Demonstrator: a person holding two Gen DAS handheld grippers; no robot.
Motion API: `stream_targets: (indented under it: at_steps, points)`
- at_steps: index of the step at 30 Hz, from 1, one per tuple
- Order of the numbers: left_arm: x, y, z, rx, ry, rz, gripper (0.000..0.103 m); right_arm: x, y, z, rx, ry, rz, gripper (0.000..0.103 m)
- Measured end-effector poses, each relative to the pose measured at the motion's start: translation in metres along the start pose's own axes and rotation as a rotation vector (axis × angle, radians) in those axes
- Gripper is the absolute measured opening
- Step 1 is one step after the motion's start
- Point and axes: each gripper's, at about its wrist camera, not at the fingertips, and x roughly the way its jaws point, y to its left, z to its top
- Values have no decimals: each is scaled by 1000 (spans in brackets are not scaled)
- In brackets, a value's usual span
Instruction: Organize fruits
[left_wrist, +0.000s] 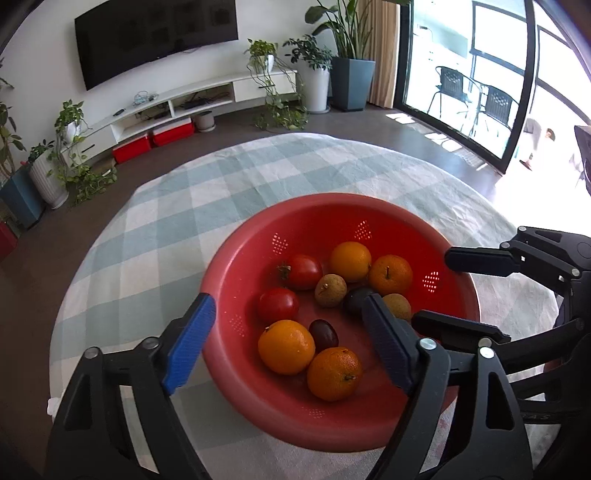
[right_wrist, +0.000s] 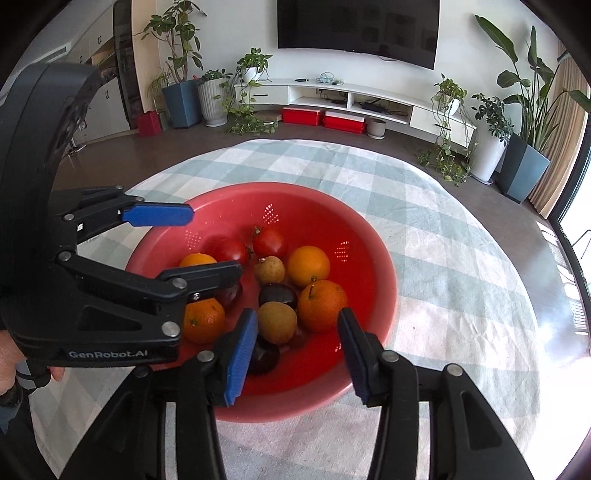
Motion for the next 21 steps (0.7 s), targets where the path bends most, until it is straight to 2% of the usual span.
stream_targets:
  at_steps: [2,3,8,10,12,14,16,17,21]
  points:
    - [-15,3,-3,-22,-39,20,101,-12,0,-2,11,-40,-11,66]
    - [-24,3,-4,-25,-61,25,103,-20,0,-3,15,-66,-17,68]
    - [-76,-11,-15,-8,-170,60,103,-58,0,-15,63,-200,-36,83]
    - [-101,-20,-21,-13,-219,122,103,-74,-2,-21,95,-259,-43,89]
    - [-127,-30,-30,-23,-277,220,103,-93,-4,-29,138,-318,-41,92]
    - [-153,-43,-40,-31,-339,316,103,-111,-7,-36,189,-378,-38,100]
    - [-174,-52,-47,-62,-354,387,103,-128,-11,-43,237,-437,-40,103]
    - [-182,-54,-50,-86,-348,401,103,-136,-13,-46,258,-459,-51,103]
    - [-207,-62,-64,-149,-328,370,103,-160,-11,-58,295,-501,-113,103]
